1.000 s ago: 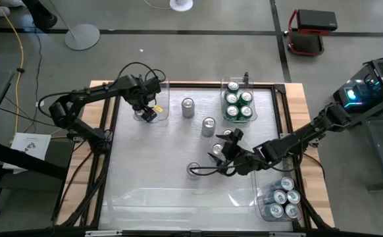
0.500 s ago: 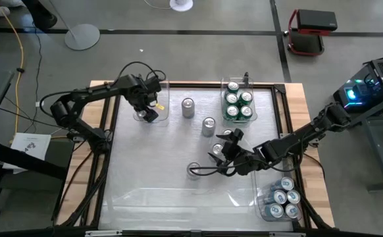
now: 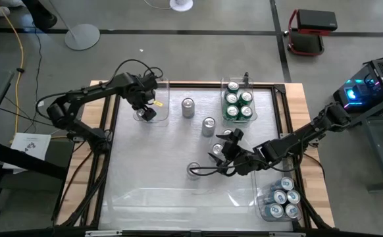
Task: Sort soda cans
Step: Put the blue-white soda can into the top left transparent bin
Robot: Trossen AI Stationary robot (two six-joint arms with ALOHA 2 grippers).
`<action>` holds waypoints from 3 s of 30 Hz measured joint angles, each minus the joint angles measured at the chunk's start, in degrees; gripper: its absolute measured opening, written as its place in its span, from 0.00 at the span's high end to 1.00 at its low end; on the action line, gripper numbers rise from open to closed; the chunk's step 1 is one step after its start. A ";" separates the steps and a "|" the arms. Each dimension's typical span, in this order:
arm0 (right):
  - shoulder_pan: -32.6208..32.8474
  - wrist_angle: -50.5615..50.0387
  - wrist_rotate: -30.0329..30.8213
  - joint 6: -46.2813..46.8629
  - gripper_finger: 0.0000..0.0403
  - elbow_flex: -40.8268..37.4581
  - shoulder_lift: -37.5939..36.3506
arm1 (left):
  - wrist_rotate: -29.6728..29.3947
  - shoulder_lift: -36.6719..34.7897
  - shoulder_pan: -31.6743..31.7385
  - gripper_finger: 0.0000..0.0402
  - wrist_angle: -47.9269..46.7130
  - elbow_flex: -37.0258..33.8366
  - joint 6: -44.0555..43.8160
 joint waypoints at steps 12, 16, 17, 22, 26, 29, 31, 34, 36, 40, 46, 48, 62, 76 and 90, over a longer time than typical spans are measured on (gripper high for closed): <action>0.27 13.64 -17.98 -14.94 0.11 -0.02 0.48 | -2.80 -16.22 -1.20 0.11 10.75 0.05 -1.54; 0.76 21.65 -19.69 -14.48 0.11 0.00 5.03 | -0.35 -22.62 -7.09 0.11 18.57 0.09 -3.51; 0.76 22.83 -19.51 -13.01 0.11 0.00 6.35 | -0.96 -23.96 -9.01 0.11 20.48 0.09 -4.60; 0.76 25.05 -15.37 -3.42 0.11 0.02 10.85 | -12.18 -28.58 -20.59 0.11 25.96 0.11 -8.89; 1.67 24.02 -14.68 -2.01 0.11 3.68 14.06 | -20.97 -29.23 -28.94 0.11 25.92 0.11 -10.64; 2.59 21.18 -12.93 -3.66 0.11 8.50 16.91 | -25.75 -29.14 -33.77 0.11 24.89 0.11 -11.81; 2.51 18.12 -12.17 -3.41 0.11 11.38 18.63 | -29.34 -28.76 -36.65 0.11 24.32 0.11 -13.82; 2.02 15.04 -12.06 0.51 0.11 14.81 20.83 | -34.35 -28.00 -40.64 0.11 22.66 0.11 -16.93; 1.95 11.64 -10.19 7.42 0.11 16.79 21.87 | -37.39 -27.43 -43.25 0.11 21.02 0.11 -19.22; 3.01 2.43 -4.55 18.55 0.11 21.14 22.78 | -42.03 -26.01 -47.52 0.11 18.49 0.11 -22.43; 4.37 -3.55 -2.10 20.83 0.11 23.71 22.82 | -45.35 -24.61 -50.35 0.11 17.71 0.11 -22.79; 4.26 -4.43 -1.83 20.72 0.11 23.75 23.55 | -46.19 -24.28 -50.83 0.11 17.42 0.11 -22.80; 2.35 -6.20 -2.07 20.18 0.11 23.71 31.26 | -46.75 -23.43 -51.54 0.11 15.28 0.11 -23.74; 0.84 -7.41 -6.24 20.53 0.27 23.71 31.07 | -46.93 -23.43 -51.52 0.11 14.93 0.11 -24.33; -2.74 -0.70 -12.23 -4.99 0.36 23.41 25.96 | -47.56 -23.43 -54.70 0.11 6.28 0.11 -34.15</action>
